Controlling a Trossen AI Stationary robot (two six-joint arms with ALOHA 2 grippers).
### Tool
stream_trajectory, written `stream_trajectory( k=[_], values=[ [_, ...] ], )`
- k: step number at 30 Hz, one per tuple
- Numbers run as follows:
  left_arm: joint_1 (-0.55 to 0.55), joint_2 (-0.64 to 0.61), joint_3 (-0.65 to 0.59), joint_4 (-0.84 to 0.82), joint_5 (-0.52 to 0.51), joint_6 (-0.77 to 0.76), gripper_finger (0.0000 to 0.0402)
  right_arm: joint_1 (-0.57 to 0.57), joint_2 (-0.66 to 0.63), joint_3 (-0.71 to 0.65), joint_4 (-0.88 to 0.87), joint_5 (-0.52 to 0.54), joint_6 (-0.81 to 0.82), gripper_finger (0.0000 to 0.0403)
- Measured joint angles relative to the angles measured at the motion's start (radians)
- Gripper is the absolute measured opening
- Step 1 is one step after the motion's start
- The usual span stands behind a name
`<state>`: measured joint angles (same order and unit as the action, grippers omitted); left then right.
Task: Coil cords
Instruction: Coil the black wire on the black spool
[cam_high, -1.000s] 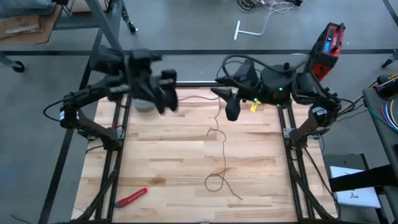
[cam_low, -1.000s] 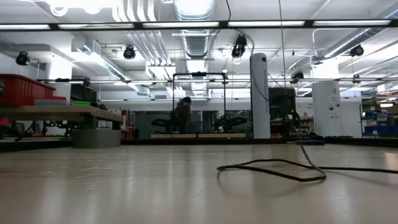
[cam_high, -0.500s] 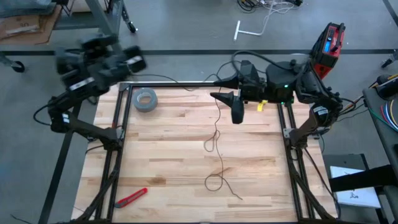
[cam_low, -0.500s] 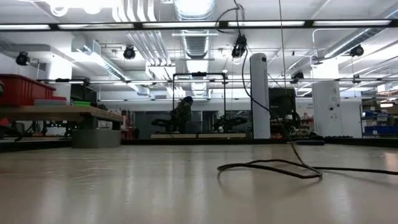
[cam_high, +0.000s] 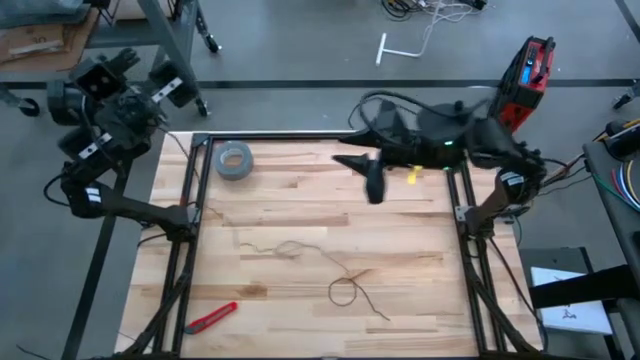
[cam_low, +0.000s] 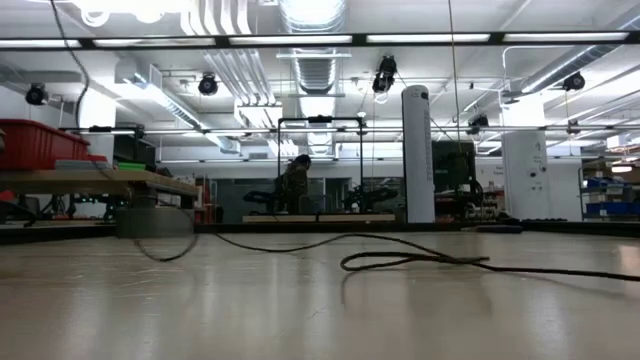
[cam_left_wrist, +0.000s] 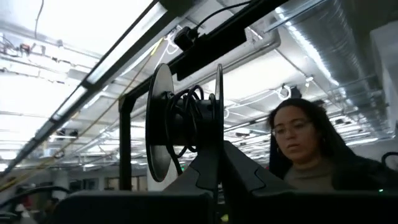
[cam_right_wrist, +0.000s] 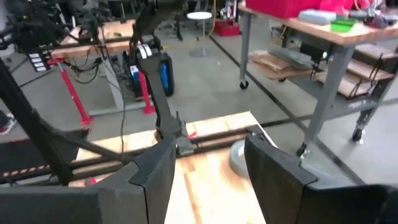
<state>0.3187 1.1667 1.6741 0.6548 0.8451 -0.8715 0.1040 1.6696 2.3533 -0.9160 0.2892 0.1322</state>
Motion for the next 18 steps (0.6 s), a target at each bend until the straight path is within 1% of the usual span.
stream_trajectory(
  k=[1, 3, 6, 7, 9, 12, 13, 14, 17, 18],
  values=[
    [0.0, 0.0, 0.0, -0.011, -0.001, 0.018, 0.0, 0.0, 0.019, 0.001, 0.029, 0.001, -0.021, 0.0186],
    [0.0, 0.003, 0.0, -0.035, -0.006, 0.055, 0.0, 0.0, 0.06, -0.001, 0.022, -0.001, -0.044, 0.0186],
    [0.001, 0.013, -0.002, -0.083, -0.024, 0.117, 0.0, -0.008, 0.145, -0.004, 0.067, -0.015, -0.046, 0.0186],
    [0.003, 0.019, -0.002, -0.093, -0.028, 0.137, 0.0, -0.019, 0.17, -0.006, 0.078, -0.038, -0.059, 0.0186],
    [0.007, 0.023, -0.002, -0.112, -0.035, 0.168, 0.0, -0.054, 0.207, -0.006, 0.175, -0.124, -0.063, 0.0186],
    [0.016, 0.029, -0.001, -0.147, -0.038, 0.187, 0.0, -0.109, 0.255, 0.0, 0.3, -0.274, 0.011, 0.0186],
    [0.016, 0.031, -0.001, -0.155, -0.041, 0.19, 0.0, -0.123, 0.271, 0.0, 0.318, -0.314, 0.037, 0.0186],
    [0.016, 0.032, -0.001, -0.161, -0.044, 0.19, 0.0, -0.132, 0.285, 0.0, 0.314, -0.339, 0.056, 0.0186],
    [0.016, 0.04, -0.001, -0.167, -0.052, 0.194, 0.0, -0.142, 0.333, -0.003, 0.287, -0.354, 0.07, 0.0186],
    [0.016, 0.039, -0.001, -0.167, -0.052, 0.194, 0.0, -0.144, 0.342, -0.004, 0.287, -0.379, 0.078, 0.0186]
  ],
)
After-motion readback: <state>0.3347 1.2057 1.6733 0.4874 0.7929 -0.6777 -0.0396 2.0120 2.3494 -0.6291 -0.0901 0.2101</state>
